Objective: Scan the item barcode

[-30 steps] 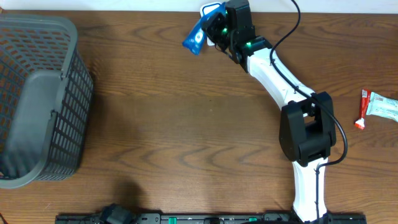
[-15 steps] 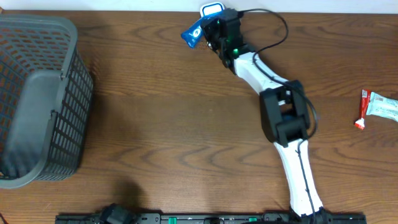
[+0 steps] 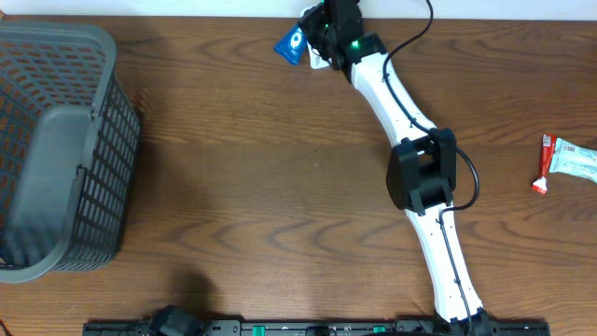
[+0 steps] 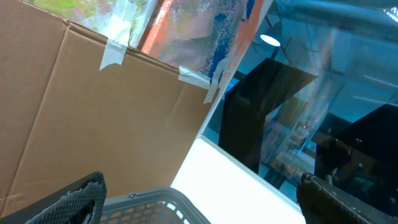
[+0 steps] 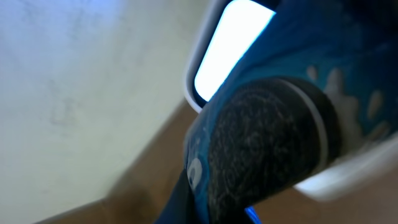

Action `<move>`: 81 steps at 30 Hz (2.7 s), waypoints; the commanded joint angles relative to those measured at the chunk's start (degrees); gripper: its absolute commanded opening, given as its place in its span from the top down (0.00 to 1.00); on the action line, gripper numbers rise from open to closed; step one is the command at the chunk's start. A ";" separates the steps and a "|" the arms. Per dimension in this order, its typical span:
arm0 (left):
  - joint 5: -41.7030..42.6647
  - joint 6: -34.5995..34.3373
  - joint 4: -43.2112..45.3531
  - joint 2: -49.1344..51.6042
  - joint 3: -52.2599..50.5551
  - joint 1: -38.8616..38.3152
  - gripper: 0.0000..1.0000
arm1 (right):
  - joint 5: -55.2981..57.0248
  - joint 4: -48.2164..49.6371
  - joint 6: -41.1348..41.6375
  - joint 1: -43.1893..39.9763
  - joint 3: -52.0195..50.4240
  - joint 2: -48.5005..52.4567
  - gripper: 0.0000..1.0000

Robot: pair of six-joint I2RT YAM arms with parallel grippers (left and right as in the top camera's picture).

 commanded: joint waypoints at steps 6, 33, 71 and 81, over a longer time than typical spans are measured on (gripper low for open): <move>-0.13 -0.50 0.22 -0.52 0.04 0.20 0.02 | 3.10 -36.57 -19.28 -5.09 21.09 -1.25 0.99; -0.13 -0.48 0.22 -0.52 0.04 0.20 0.02 | 24.04 -53.46 -45.27 -43.19 -3.45 -1.81 0.99; -0.13 -0.50 0.22 -0.52 0.04 0.20 0.02 | 4.17 -68.28 -46.31 -44.85 6.08 -68.46 0.01; -0.13 -0.50 0.22 -0.52 0.04 0.20 0.02 | 9.60 -68.28 -46.34 -44.83 6.08 -85.15 0.28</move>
